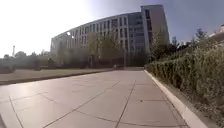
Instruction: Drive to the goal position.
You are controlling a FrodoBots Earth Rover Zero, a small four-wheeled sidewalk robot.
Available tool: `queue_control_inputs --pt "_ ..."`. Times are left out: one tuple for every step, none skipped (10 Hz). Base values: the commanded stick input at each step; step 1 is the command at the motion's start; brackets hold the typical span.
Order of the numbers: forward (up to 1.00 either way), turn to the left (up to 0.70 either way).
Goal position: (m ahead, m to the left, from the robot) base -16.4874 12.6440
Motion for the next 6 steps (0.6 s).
queue_control_inputs --pt "0.04 0.00" --pt "0.04 0.00" --pt "0.04 0.00" --pt "0.04 0.00" --pt "0.04 0.00" --pt "0.04 0.00"
